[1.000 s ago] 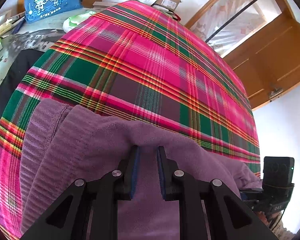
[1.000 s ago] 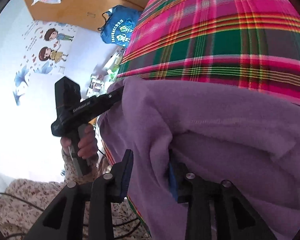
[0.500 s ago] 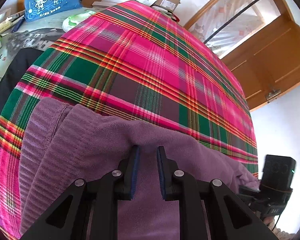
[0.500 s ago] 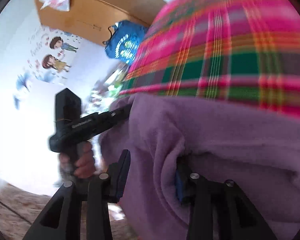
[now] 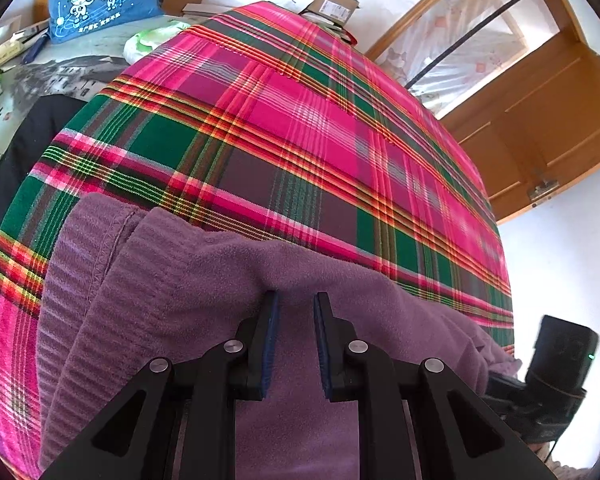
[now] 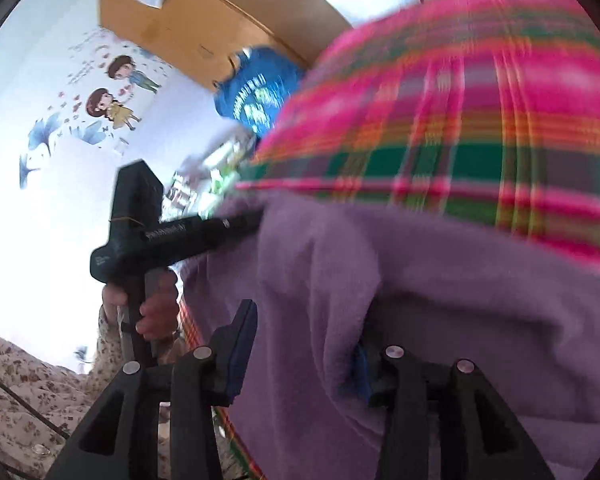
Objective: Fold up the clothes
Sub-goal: 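Grasp the folded purple garment edge with the right gripper and lift it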
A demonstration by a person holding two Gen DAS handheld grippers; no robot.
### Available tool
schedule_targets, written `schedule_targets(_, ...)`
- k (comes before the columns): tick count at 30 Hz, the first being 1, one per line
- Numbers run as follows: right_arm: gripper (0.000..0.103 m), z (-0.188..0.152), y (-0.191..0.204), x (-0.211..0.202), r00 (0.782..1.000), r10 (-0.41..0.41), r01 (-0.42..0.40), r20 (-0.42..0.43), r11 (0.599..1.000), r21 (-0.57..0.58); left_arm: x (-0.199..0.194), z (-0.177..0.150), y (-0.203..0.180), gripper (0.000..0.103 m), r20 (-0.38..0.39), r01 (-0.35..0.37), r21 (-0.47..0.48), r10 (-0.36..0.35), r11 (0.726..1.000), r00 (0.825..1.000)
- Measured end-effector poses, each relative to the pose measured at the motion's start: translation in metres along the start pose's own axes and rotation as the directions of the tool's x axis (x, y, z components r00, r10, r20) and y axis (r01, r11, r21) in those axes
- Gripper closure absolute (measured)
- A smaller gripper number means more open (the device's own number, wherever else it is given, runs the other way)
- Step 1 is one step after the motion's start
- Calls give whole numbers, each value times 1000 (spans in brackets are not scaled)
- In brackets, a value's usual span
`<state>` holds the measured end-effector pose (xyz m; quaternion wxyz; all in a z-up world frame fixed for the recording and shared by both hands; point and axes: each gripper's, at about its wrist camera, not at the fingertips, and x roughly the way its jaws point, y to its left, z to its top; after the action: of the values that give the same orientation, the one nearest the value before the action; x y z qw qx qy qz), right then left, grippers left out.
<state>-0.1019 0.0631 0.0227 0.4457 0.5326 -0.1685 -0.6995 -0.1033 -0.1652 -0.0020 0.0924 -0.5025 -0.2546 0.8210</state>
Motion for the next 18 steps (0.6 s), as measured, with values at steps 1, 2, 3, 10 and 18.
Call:
schedule_targets(1,59,1,-6,4,1000,9,-9,-20,999,36,0,0,0,85,1,1,-1,-1,1000,1000)
schedule_targets(2,59,3,-12,6,999,29,-27,-22,997,69,0,0,0,85,2,2,-1,-2,1000,1000)
schedule_targets(3,59,6,-17,8,999,49,-46,-22,994,102,0,0,0,85,3,3,-2,-3,1000,1000)
schedule_targets(10,58,21,-27,29,981,189,-178,-41,965,194,1,0,0,85,3,3,-2,-3,1000,1000)
schedule_targets(18,58,35,-33,6,982,143,-164,121,969,186,1,1,1,85,1,9,-4,-9,1000,1000)
